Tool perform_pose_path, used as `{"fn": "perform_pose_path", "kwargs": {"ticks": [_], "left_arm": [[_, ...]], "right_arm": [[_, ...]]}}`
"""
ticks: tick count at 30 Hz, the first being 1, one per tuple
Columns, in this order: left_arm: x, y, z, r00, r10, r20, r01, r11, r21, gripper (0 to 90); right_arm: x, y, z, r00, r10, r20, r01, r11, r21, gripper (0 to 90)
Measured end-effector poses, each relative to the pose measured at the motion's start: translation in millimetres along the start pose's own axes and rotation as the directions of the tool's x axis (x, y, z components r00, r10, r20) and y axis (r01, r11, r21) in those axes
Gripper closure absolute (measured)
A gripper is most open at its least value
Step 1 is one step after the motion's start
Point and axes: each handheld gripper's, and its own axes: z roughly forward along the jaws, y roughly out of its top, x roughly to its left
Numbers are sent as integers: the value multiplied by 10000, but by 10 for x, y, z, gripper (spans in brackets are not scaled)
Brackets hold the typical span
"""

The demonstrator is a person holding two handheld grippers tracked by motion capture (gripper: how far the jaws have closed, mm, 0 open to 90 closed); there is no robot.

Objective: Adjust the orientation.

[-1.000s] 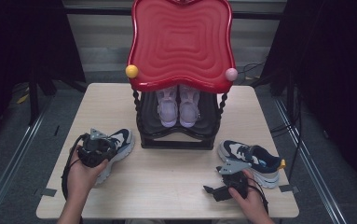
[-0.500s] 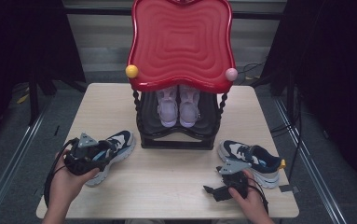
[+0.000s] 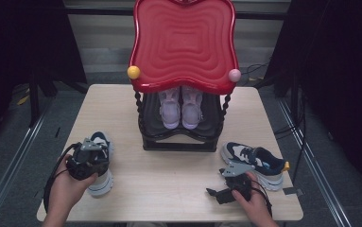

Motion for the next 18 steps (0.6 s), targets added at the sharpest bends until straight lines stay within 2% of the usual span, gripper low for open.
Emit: {"fn": "perform_pose_path", "kwargs": {"ticks": [1, 2, 3, 5, 6, 7, 8, 10, 11, 15, 16, 18], "left_arm": [[0, 7, 2, 10000, -25, 60, 26, 9999, -143, 842], [5, 19, 1, 9983, -276, 515, 299, 9986, -430, 900], [-3, 36, 8, 9959, -554, 715, 602, 9960, -657, 900], [-25, 87, 36, 9989, -293, 370, 318, 9970, -704, 900], [-37, 105, 60, 9976, -428, 546, 468, 9961, -745, 900], [-43, 124, 72, 9975, -397, 588, 440, 9963, -741, 900], [-56, 136, 77, 9982, -356, 478, 394, 9960, -801, 900], [-63, 163, 66, 9980, -77, 626, 122, 9974, -717, 900], [-79, 166, 60, 9979, -94, 643, 149, 9962, -854, 899], [-69, 145, -14, 9990, 166, 406, -123, 9946, -1031, 699], [-64, 133, -40, 9991, 31, 422, 16, 9938, -1108, 658], [-29, 100, -93, 9988, 30, 483, 31, 9920, -1260, 587]], "right_arm": [[0, 0, 0, 10000, -1, 1, 1, 10000, 0, 120], [0, 0, 0, 10000, 3, 1, -3, 10000, 0, 121], [-1, 0, 0, 10000, -10, 0, 10, 10000, -2, 120], [0, 0, 0, 10000, 1, 0, -1, 10000, 0, 120], [0, 0, 0, 10000, -5, -1, 5, 10000, -1, 120], [0, 0, 0, 10000, -7, 1, 7, 10000, -3, 120], [0, 0, 0, 10000, -2, 3, 2, 10000, 0, 120], [-1, 0, 0, 10000, -14, 2, 14, 10000, -5, 120], [-1, 0, 0, 10000, -10, 2, 10, 10000, -4, 120], [0, 0, 0, 10000, 0, -1, 0, 10000, 1, 120], [0, 0, 0, 10000, -3, 1, 3, 10000, 0, 120], [-1, 0, 0, 10000, -13, 0, 13, 10000, -2, 120]]}}
